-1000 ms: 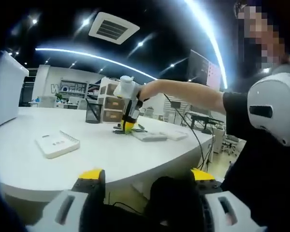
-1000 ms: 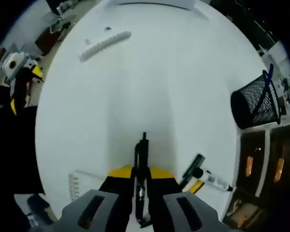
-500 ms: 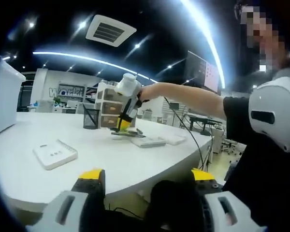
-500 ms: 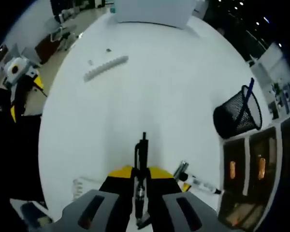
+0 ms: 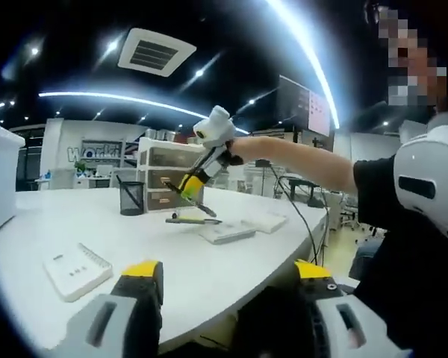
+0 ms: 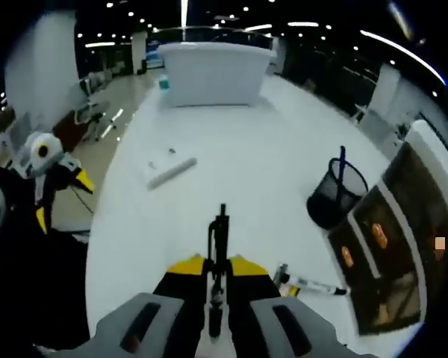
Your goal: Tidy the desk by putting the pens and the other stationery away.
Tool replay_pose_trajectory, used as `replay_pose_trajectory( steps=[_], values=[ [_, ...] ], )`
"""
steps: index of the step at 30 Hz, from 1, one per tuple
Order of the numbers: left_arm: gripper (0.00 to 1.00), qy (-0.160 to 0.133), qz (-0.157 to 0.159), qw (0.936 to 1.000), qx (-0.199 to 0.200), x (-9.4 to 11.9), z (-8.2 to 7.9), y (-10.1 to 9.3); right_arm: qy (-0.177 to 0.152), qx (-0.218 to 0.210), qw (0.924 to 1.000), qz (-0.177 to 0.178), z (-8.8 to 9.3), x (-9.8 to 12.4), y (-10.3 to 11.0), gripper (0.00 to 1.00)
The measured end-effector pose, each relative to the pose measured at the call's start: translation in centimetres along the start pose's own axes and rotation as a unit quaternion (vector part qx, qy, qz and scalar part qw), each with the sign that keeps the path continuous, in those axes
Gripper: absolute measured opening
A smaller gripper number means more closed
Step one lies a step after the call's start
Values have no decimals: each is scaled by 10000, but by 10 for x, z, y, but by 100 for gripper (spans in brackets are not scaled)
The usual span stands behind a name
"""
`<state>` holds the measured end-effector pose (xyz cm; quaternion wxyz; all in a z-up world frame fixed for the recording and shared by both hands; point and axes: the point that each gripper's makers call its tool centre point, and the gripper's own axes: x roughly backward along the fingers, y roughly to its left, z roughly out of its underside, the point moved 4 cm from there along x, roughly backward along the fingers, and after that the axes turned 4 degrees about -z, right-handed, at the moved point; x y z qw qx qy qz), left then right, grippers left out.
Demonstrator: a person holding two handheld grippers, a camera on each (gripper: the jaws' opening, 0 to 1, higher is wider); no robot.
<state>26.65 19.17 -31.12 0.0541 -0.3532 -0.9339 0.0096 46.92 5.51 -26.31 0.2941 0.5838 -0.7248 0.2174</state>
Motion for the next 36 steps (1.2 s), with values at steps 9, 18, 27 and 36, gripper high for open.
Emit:
replay_pose_trajectory(
  steps=[9,18,27,36],
  values=[
    [68,-61,136,9999,-10,-26,-17,3,-1273,-222,9916,95,-3,37,21,8],
    [68,-149,381,9992,3,-53,-33,3,-2143,-289,9763,126,2,53,49,8],
    [68,-405,733,9964,167,-66,-47,0,-2651,-436,9627,318,11,61,60,8],
    [68,-427,866,9952,181,-81,-52,0,-3682,-843,9250,420,12,77,69,8]
  ],
)
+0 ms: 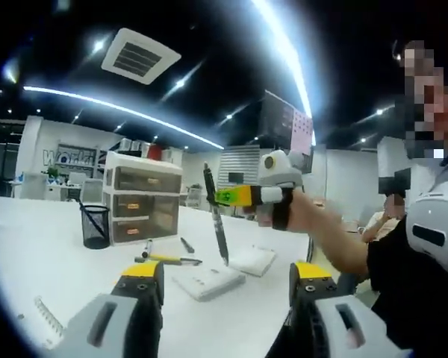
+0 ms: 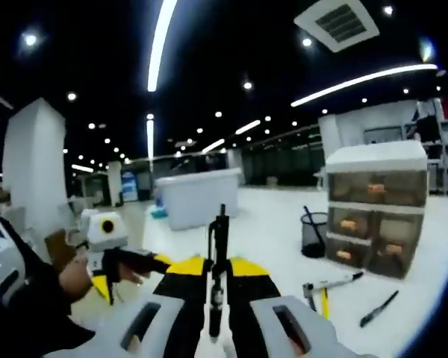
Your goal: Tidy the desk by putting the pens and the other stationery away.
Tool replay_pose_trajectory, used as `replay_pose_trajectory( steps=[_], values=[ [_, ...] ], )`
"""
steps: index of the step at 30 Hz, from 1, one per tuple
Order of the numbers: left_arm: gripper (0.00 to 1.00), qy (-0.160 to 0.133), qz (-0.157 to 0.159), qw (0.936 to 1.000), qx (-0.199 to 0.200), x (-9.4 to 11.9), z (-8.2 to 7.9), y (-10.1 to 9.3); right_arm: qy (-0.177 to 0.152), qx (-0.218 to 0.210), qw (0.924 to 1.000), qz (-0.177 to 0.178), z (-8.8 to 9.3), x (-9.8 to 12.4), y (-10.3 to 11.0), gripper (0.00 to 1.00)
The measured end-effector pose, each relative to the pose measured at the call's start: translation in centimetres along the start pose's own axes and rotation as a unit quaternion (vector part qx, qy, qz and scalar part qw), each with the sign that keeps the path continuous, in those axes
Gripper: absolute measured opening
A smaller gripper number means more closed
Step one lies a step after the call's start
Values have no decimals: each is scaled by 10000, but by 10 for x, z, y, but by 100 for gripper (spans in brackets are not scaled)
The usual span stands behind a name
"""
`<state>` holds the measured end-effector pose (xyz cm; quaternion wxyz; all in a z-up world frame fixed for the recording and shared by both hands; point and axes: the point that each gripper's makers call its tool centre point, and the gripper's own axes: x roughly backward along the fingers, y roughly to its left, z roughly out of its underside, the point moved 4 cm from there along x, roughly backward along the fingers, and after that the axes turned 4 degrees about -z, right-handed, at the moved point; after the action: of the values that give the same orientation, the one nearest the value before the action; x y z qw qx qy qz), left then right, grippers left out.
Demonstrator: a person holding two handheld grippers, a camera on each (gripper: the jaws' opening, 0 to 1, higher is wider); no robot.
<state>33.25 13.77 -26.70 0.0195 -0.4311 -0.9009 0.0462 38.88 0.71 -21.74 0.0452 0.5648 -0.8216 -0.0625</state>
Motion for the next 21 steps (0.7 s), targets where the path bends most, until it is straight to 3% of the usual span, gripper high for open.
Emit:
replay_pose_trajectory(
  steps=[6,12,21],
  values=[
    [66,70,131,9999,-72,-12,-4,-2,-428,-87,9990,19,-1,4,11,8],
    [59,255,151,9995,-133,-21,-1,-3,-579,184,9966,547,6,12,11,8],
    [51,414,281,9983,-308,-32,3,-8,-745,110,9956,553,6,10,17,8]
  ],
)
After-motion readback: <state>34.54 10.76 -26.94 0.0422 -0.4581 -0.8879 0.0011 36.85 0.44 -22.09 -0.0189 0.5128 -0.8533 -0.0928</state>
